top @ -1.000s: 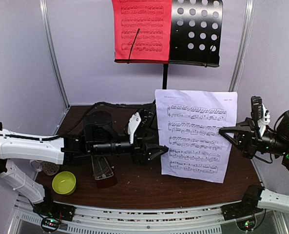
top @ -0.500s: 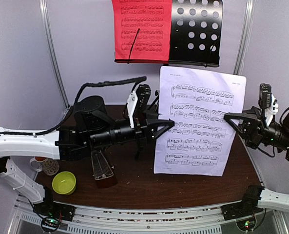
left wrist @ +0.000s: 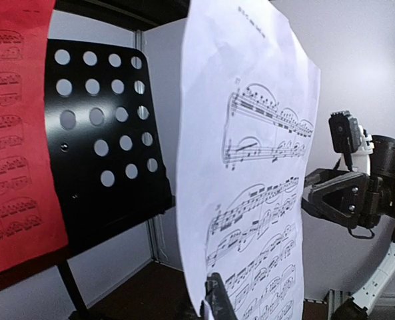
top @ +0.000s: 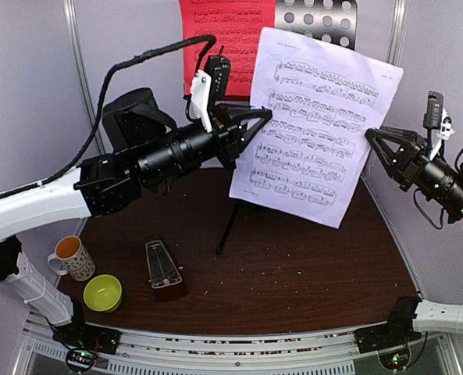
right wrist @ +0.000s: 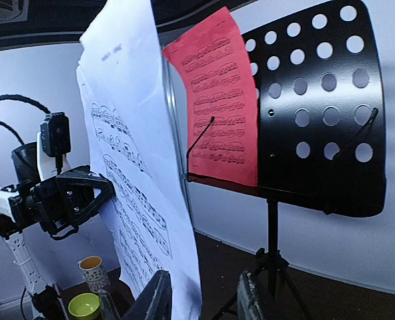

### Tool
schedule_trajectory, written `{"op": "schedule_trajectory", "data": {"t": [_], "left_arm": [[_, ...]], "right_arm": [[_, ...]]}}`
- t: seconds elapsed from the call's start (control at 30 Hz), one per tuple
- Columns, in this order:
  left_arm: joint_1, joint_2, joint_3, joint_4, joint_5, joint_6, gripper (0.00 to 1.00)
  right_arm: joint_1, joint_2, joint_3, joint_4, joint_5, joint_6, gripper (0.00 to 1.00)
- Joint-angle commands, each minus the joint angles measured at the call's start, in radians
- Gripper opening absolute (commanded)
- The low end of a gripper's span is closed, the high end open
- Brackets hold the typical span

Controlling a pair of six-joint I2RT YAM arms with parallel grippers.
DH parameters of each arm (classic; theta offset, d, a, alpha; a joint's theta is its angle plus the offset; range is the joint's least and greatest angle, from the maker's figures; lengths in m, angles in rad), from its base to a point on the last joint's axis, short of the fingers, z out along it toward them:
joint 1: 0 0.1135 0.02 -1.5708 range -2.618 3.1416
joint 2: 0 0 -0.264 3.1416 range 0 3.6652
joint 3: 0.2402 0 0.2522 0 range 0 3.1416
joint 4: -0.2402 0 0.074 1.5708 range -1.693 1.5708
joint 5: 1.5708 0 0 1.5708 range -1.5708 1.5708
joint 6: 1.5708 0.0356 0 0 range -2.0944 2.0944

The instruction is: Set up the instrument practice props

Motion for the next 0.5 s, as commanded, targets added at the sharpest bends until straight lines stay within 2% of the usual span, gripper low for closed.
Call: {"op": "schedule_trajectory", "data": {"t": [0.0,0.13,0.3,0.47], "left_arm": [[0.074,0.036,0.139,-0.046,0.016,0.006,0.00],[0.125,0.117,0.330,-0.137,0.064,0.011,0.00],[0.172,0.231,0.573,-0.224,0.007,0.038,0.00],[0.242,0.364,0.822,-0.314,-0.011,0.018,0.00]], "right_arm": [[-0.001,0.070,0.103,0.067,0.246,-0.030,0.39],[-0.008,0.189,0.216,0.121,0.335,-0.065,0.42],[-0.019,0.339,0.399,0.086,0.405,-0.083,0.47],[-0.084,0.402,0.470,0.054,0.456,0.017,0.51]]}}
